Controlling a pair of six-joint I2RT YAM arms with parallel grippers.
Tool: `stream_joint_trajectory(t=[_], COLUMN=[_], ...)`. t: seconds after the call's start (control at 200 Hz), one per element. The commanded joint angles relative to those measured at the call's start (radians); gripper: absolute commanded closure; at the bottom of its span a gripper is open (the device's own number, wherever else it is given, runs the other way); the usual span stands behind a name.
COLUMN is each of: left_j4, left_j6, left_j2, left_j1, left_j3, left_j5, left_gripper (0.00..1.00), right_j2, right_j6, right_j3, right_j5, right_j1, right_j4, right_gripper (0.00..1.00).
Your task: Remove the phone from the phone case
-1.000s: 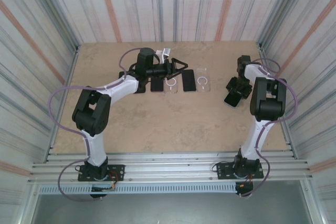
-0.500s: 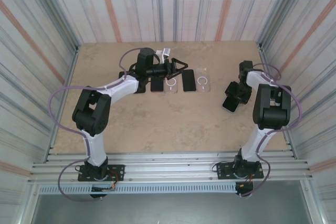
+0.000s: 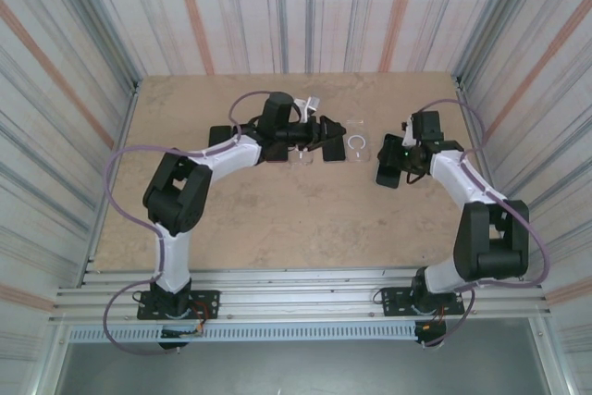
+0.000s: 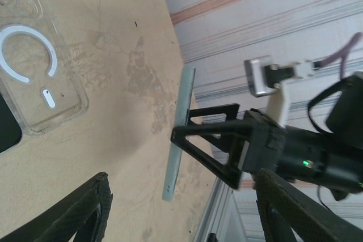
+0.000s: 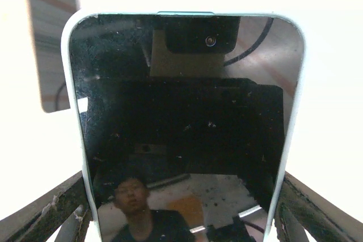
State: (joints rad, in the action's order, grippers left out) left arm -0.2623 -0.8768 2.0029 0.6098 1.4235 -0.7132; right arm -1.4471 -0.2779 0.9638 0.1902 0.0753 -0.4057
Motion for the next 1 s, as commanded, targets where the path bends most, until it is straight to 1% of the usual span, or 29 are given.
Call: stream_joint_trajectory(t=[0.0,0.12,0.215,0.336,0.451,0.576,0.661,0.712,0.917,0.997], left_j4=[0.045,0.067,0.061,0.146,0.179,0.175,0.204,0.214,0.203,0.193], left_j6=[0.082,0.122,0.123,0.172,0.186,0.182,0.198,0.203,0.187,0.178], left_j2=[0.019,0.023,0.023,0.030,0.037,0.051,0.058,0.064,0.082,0.083], left_j1=[0.029,0.056,0.062,0.071,0.077,0.086,0.097,0.099,0.099,0.099], left_j3=[0.053,0.081,0.090,0.131,0.153,0.174,0.195,0.199,0.220,0.221], left_j5=[0.057,0.098,0.109,0.142,0.160,0.150,0.147,0.146,0.125,0.111], left_gripper=[0.31,0.33,0.35,0.39,0.43,0.54,0.56,0.59,0.78,0.82], right_j2=[0.064,0.092,0.109,0.139,0.150,0.152,0.157,0.158,0.160,0.159], right_j6=[0.067,0.080,0.090,0.087,0.082,0.076,0.070,0.071,0.077,0.082], right_j3=[-0.023,-0.037,-0.047,-0.069,-0.071,-0.066,-0.063,-0.059,-0.057,-0.053], right_j5=[0.077,0.116,0.127,0.153,0.170,0.165,0.171,0.176,0.191,0.202], right_j1=[0.044,0.087,0.117,0.139,0.152,0.165,0.166,0.167,0.175,0.176], right_j4=[0.103,0.130,0.144,0.182,0.192,0.189,0.192,0.190,0.186,0.183], right_gripper=[0.44,0.44,0.44,0.45,0.45,0.45,0.46,0.46,0.46,0.46])
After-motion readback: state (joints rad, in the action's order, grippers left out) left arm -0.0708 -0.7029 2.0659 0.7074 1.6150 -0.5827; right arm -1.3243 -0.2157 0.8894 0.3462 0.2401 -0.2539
